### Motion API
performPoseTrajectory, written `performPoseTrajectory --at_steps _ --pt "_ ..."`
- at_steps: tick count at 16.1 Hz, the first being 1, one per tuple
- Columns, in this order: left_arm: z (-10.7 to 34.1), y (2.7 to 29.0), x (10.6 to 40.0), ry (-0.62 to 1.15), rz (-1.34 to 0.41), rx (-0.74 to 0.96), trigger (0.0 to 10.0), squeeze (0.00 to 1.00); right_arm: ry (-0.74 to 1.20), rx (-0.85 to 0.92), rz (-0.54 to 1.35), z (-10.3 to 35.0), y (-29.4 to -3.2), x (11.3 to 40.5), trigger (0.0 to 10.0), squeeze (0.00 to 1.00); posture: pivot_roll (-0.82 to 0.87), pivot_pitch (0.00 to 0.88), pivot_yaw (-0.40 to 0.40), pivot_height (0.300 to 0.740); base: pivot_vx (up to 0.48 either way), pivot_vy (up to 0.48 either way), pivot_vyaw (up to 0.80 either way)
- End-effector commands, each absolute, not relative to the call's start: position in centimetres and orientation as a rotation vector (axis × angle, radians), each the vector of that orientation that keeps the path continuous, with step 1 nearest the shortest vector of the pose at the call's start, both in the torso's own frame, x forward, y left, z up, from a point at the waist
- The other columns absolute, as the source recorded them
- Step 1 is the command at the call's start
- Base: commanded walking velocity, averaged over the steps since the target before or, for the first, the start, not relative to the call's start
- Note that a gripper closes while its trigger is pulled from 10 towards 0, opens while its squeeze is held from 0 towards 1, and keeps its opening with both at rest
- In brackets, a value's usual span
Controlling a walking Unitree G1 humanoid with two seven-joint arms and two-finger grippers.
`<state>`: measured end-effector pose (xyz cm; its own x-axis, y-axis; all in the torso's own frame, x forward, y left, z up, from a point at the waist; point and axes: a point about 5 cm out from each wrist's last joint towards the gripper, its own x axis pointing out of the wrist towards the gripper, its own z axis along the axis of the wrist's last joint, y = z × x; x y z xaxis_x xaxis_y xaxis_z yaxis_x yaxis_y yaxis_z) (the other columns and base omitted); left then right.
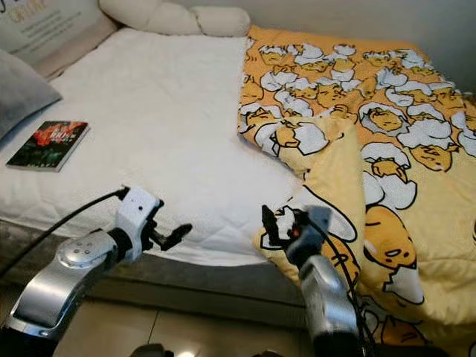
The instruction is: Clean up the room
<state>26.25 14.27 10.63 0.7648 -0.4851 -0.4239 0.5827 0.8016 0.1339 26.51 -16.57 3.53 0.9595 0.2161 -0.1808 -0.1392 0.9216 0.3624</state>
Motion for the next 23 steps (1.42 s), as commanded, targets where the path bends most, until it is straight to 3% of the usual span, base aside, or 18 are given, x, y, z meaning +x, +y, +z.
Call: performPoseTrajectory --at_steps 1,2,3,4,5,13,20,21,22,23 --pt "10.6 14.8 26.5 0.385 -0.555 0.286 10.0 0.00 0.189 0.365 0.161 4.3 -16.6 26.7 0.0 0.00 0.08 0.000 0.006 0.740 0.000 0.000 0.00" --pt "10.7 15.1 26.6 0.375 -0.534 0.282 10.0 0.00 0.163 0.365 0.140 4.8 -16.7 26.6 0.0 0.00 0.08 0.000 0.002 0.740 0.000 0.000 0.00" --pt "10.8 15.2 26.8 0.354 -0.523 0.278 8.2 0.00 0.134 0.366 0.120 5.4 -16.8 26.5 0.0 0.00 0.08 0.000 -0.001 0.740 0.000 0.000 0.00" --pt "10.9 15.2 26.8 0.343 -0.520 0.277 8.2 0.00 0.121 0.365 0.112 5.7 -16.8 26.4 0.0 0.00 0.08 0.000 -0.001 0.740 0.000 0.000 0.00" --pt "11.5 15.2 27.1 0.287 -0.509 0.242 0.0 0.00 0.064 0.338 0.100 6.5 -16.8 26.3 0.0 0.00 0.08 0.000 -0.008 0.740 0.000 0.000 0.00" --pt "16.8 14.2 29.0 -0.122 -0.478 0.051 0.0 0.00 -0.166 0.270 0.043 11.6 -16.5 27.0 0.0 0.00 0.05 0.000 0.000 0.740 0.000 0.000 0.00" --pt "18.2 14.5 29.8 -0.232 -0.430 0.111 0.0 0.00 -0.189 0.265 0.054 12.6 -16.0 27.7 0.0 0.00 0.06 0.000 -0.016 0.740 0.000 0.000 0.00" --pt "18.2 14.3 29.8 -0.237 -0.452 0.094 7.9 0.00 -0.191 0.255 0.057 12.7 -15.9 27.8 0.0 0.00 0.06 0.000 -0.014 0.740 0.000 0.000 0.00" --pt "18.4 14.2 29.8 -0.250 -0.464 0.091 10.0 0.58 -0.190 0.235 0.058 12.9 -15.8 27.9 3.2 0.00 0.05 0.000 -0.011 0.740 0.000 0.000 0.00" --pt "18.4 14.2 29.8 -0.258 -0.453 0.103 10.0 1.00 -0.185 0.221 0.050 12.8 -15.9 27.8 10.0 0.00 0.05 0.000 -0.009 0.740 0.000 0.000 0.00"
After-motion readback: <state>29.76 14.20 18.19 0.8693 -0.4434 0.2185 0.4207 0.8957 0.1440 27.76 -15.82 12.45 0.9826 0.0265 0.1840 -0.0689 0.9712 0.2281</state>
